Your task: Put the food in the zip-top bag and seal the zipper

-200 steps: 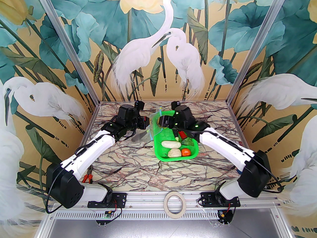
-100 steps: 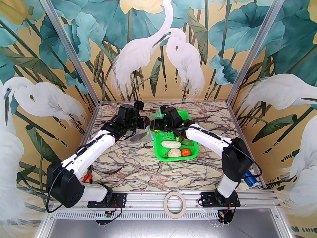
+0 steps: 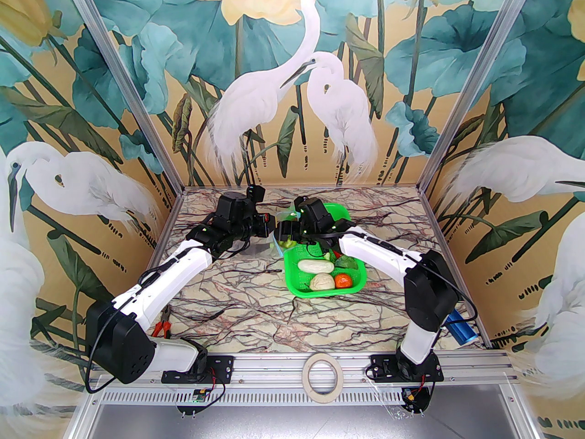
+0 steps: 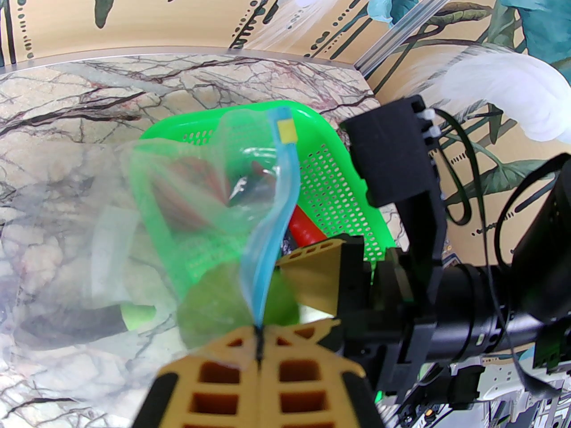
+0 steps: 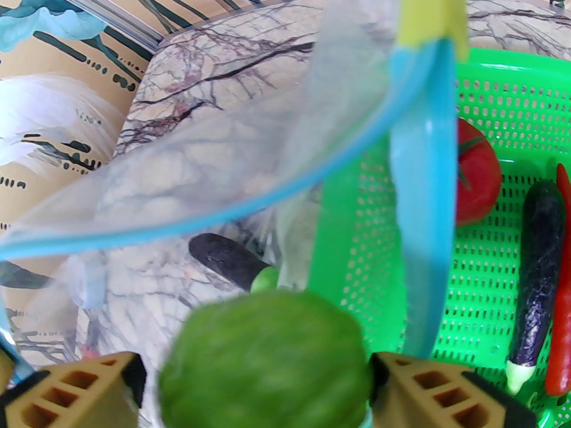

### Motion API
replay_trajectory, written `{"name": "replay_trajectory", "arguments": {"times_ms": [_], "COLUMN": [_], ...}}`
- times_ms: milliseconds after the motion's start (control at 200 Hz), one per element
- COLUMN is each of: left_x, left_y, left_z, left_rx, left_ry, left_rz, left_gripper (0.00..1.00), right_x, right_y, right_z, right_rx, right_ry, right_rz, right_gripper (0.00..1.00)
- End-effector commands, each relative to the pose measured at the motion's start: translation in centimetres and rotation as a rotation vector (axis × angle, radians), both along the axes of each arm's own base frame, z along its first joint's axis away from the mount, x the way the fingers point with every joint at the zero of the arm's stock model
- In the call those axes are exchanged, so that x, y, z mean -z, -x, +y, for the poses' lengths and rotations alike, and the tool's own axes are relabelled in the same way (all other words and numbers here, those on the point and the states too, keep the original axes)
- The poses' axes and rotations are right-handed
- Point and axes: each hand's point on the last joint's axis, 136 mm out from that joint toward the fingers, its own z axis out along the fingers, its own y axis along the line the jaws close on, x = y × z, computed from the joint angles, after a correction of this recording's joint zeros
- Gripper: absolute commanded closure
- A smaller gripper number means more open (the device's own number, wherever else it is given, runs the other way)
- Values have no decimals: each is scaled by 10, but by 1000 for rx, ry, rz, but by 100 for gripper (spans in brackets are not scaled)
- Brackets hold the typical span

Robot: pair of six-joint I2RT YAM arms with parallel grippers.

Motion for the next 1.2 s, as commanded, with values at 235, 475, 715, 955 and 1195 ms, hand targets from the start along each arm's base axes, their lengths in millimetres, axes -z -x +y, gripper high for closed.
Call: {"name": "replay_trajectory", "arguments": {"times_ms": [235,475,715,955,1195], "left_x": [-14,-17,-16,-16,-15], "left_y": [6,5,5,6,6], "left_z": [-14,-13,-10,-8,-5], "left_rx": [56,57,46,38,27], "left_ry": [49,44,32,23,11], "left_rz": [-19,-28,-36,-39,-42], "left_gripper": [100,100,100,100,100], "right_x": [-66,-85,-46,-14,2], "right_y": [9,21,18,5,-5], "right_z": [-2,-51,-69,-55,-46], "right_rx": [-35,62,106,119,120], "right_ry": [-76,-67,8,-44,-43], "right_rz": [-146,-204,-107,-28,5], "right_gripper": [10,25,51,49,52]}}
